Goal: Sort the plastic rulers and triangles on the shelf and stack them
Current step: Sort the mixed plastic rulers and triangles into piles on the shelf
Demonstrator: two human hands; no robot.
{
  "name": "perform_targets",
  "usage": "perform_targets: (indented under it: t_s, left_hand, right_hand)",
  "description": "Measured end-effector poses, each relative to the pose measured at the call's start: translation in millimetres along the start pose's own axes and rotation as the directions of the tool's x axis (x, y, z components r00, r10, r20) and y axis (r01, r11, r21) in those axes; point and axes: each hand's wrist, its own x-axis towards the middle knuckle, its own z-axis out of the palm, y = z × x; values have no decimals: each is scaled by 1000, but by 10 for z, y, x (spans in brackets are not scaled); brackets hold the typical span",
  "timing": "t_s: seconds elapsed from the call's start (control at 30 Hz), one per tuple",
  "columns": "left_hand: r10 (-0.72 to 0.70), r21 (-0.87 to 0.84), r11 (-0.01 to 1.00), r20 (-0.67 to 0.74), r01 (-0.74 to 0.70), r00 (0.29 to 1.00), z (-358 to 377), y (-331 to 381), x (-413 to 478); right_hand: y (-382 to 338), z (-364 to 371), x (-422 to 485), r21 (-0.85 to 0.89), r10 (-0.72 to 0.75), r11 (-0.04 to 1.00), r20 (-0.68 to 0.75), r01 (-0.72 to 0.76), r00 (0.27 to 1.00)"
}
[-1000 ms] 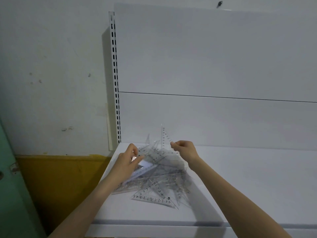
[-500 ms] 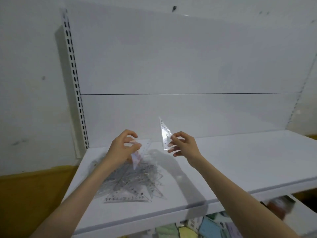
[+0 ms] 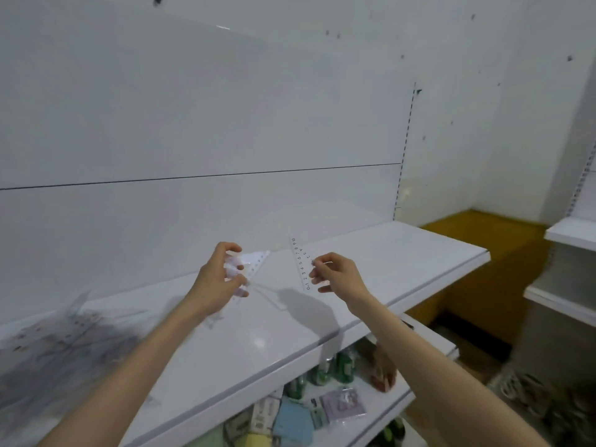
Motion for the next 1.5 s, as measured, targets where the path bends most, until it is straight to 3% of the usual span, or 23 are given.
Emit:
perform_targets:
  t_s: [0.13, 0.3, 0.53, 0.67, 0.83, 1.03, 1.17, 1.27, 1.4, 1.5]
  left_hand:
    - [-11, 118, 993, -16, 13, 1000, 504, 16, 285]
    - [-112, 174, 976, -104, 129, 988, 1079, -35, 609]
    - [-131, 291, 936, -235, 198, 963, 1500, -165, 660]
    - [-126, 370, 900, -283, 229, 951, 1503, -158, 560]
    - [-84, 427, 877, -312, 219, 946, 1463, -131, 346]
    - [-84, 438, 865, -354, 245, 931, 1484, -84, 207]
    - [-102, 438, 860, -354, 261, 930, 1515, -62, 157]
    - [-115, 451, 850, -347, 273, 931, 1541, -37, 138]
    - [-114, 475, 838, -328, 268, 938, 1562, 6, 141]
    - [-105, 513, 821, -299, 252, 949, 1540, 28, 137]
  right_hand:
    - [159, -575, 276, -42, 58, 997, -38, -59, 998]
    - [386, -1233, 716, -172, 93, 981, -9, -94, 996]
    - [720, -1625, 1183, -436, 47, 899, 200, 46, 979]
    - [879, -1596, 1297, -530, -4, 837, 247, 138, 969]
    - [958, -1591, 1339, -654, -119, 713, 244, 254, 962]
    - [1006, -1631, 1447, -838, -203, 428, 276, 338, 940]
    - [1054, -1665, 1479, -861, -210, 363, 297, 357, 931]
    - [1029, -1652, 1468, -837, -252, 381, 316, 394, 915]
    - [786, -1376, 1313, -558, -349, 590, 475, 583, 808]
    - [549, -1052, 1095, -346, -265, 737, 643, 581, 718]
